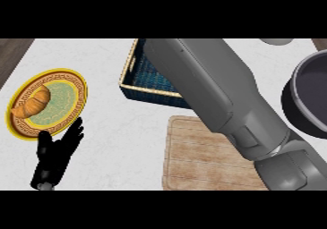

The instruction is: Pick the cupcake from the cutting board and place it in the basket

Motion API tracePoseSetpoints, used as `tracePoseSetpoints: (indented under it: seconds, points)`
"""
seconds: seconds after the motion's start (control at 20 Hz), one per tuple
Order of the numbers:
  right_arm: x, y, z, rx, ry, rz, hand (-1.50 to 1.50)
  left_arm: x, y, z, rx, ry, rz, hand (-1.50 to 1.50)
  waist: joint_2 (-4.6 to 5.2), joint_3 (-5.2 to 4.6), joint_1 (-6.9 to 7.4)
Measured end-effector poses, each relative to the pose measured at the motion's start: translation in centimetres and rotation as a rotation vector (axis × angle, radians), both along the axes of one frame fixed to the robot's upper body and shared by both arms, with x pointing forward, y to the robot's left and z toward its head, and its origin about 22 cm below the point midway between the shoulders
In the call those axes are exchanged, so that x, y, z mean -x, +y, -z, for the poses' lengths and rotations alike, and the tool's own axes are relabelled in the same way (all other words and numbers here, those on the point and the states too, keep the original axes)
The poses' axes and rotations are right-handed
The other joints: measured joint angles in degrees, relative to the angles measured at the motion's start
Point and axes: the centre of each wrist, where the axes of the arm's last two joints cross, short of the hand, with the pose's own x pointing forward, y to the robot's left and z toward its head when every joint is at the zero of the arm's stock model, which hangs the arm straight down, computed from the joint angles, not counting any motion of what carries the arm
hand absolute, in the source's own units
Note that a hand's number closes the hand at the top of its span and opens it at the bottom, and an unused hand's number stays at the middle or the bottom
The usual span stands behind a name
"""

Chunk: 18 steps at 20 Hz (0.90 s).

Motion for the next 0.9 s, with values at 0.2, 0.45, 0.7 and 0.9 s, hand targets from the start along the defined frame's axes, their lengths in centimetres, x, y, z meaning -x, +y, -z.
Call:
tracePoseSetpoints:
  seconds: [0.2,0.45,0.7,0.9]
  points:
    - [-0.4,-0.3,1.7,-0.041,0.011,0.008,1.50,0.0,0.3,0.1,0.001,0.008,-0.002,0.00,-0.16,0.08,-0.45]
    - [-1.6,-1.0,4.6,0.078,0.074,0.104,1.50,0.6,0.5,0.1,-0.001,0.016,-0.022,0.00,-0.53,0.10,-1.62]
    - [-1.7,-1.2,6.3,0.143,0.112,0.114,-1.50,0.8,1.0,0.3,0.004,0.019,-0.037,0.00,-0.67,0.15,-2.32]
    - [-1.5,-1.3,6.5,0.157,0.092,0.103,-1.50,1.3,1.9,0.4,0.008,0.013,-0.048,0.00,-0.87,0.17,-3.09]
